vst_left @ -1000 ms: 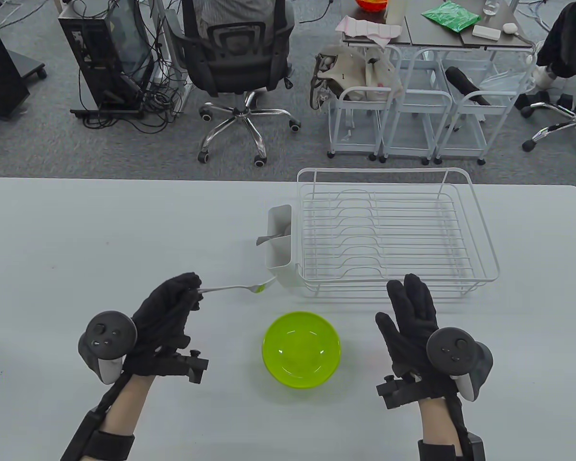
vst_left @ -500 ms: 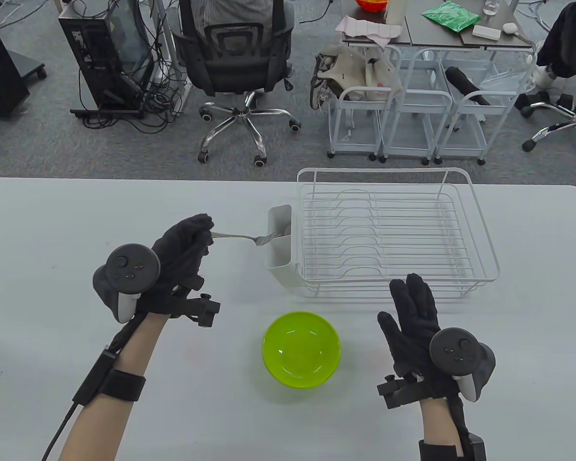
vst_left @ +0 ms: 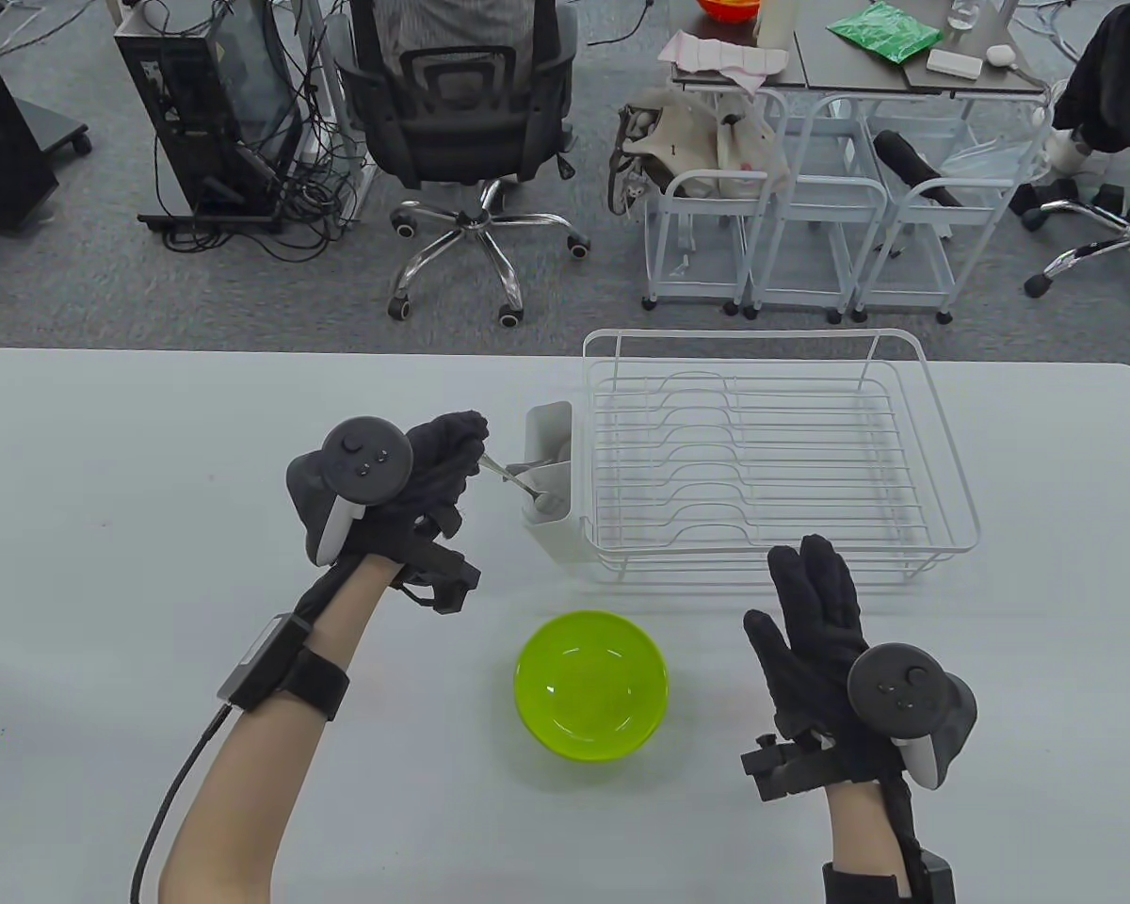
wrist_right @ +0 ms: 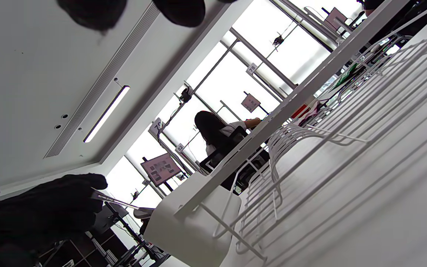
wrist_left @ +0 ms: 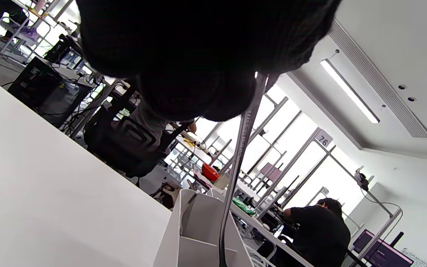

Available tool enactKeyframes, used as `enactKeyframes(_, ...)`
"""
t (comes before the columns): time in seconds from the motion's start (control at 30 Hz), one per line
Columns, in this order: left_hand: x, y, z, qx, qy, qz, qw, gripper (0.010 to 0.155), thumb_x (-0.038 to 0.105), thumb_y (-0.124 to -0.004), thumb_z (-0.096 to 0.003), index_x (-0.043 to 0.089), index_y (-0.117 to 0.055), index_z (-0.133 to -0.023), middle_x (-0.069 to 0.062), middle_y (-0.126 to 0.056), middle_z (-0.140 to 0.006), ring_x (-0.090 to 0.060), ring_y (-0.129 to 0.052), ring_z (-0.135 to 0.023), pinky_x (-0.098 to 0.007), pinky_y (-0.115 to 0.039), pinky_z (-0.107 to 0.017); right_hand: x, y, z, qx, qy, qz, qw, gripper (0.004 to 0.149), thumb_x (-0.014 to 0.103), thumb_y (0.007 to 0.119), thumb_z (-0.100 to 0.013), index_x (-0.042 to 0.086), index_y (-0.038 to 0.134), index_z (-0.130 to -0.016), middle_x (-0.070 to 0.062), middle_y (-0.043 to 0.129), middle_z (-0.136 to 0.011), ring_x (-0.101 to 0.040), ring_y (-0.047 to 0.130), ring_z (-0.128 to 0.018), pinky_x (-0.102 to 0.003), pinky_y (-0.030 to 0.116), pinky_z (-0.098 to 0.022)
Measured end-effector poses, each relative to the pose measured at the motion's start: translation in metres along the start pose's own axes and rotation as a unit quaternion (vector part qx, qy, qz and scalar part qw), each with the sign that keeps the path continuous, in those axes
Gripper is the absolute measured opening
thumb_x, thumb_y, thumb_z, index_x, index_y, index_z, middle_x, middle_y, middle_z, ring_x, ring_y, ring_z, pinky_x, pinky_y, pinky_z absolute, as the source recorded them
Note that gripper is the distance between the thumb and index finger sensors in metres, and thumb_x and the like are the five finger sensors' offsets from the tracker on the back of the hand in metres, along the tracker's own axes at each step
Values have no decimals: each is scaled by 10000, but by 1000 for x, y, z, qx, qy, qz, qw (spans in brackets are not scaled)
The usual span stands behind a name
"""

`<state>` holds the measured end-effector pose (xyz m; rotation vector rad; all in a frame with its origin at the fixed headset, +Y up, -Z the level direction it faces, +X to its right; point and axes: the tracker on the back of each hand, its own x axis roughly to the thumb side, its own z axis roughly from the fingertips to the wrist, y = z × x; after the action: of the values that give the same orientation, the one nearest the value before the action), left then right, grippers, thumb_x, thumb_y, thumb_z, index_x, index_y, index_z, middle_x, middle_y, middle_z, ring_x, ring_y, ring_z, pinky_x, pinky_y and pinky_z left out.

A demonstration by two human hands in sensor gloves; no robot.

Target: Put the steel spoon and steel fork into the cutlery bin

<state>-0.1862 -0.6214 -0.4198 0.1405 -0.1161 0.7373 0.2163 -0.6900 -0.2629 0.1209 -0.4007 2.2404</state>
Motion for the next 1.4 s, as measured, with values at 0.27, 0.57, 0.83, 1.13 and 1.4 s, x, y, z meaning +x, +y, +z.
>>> enactKeyframes(0.27, 6, -24, -32, -61, 14, -52, 997, 433, 425, -737, -516, 280, -916, -883, 49, -1063, -686, -159, -1054, -467, -318, -909, -400, 1, 0, 0, 1, -3, -4, 1000, 705, 510, 645, -510, 195, 496, -1123, -120, 300, -1181, -420, 261, -1098, -636, 319, -719)
enactKeyframes(0.57, 2, -29, -49, -47, 55, -115, 991, 471, 442, -729, -519, 299, -846, -953, 62, -1048, -733, -160, -1047, -522, -320, -903, -436, 1, 1, 0, 3, -3, -6, 1000, 705, 510, 644, -510, 194, 497, -1123, -122, 300, -1181, -420, 262, -1098, -636, 320, -719)
enactKeyframes(0.83, -19, -20, -32, -45, 70, -52, 995, 637, 524, -646, -527, 288, -615, -1118, -43, -907, -1031, -218, -1010, -661, -333, -879, -468, 1, 0, 0, -1, -3, -5, 1000, 706, 511, 642, -511, 204, 482, -1126, -121, 291, -1182, -417, 249, -1099, -637, 313, -720)
enactKeyframes(1.13, -35, 1, 32, -16, 1, -83, 996, 621, 517, -622, -540, 317, -594, -1128, -68, -719, -1192, -322, -814, -1018, -519, -749, -688, 2, 4, 1, 8, -5, 3, 1000, 704, 510, 642, -511, 206, 481, -1126, -116, 287, -1182, -409, 240, -1102, -638, 304, -719)
enactKeyframes(1.4, -55, -1, 111, 5, -44, -170, 984, 626, 528, -609, -543, 332, -573, -1136, -58, -591, -1254, -347, -628, -1137, -600, -620, -758, 9, 7, 2, 10, -20, 23, 999, 705, 510, 641, -511, 206, 480, -1126, -115, 286, -1183, -405, 234, -1103, -637, 295, -721)
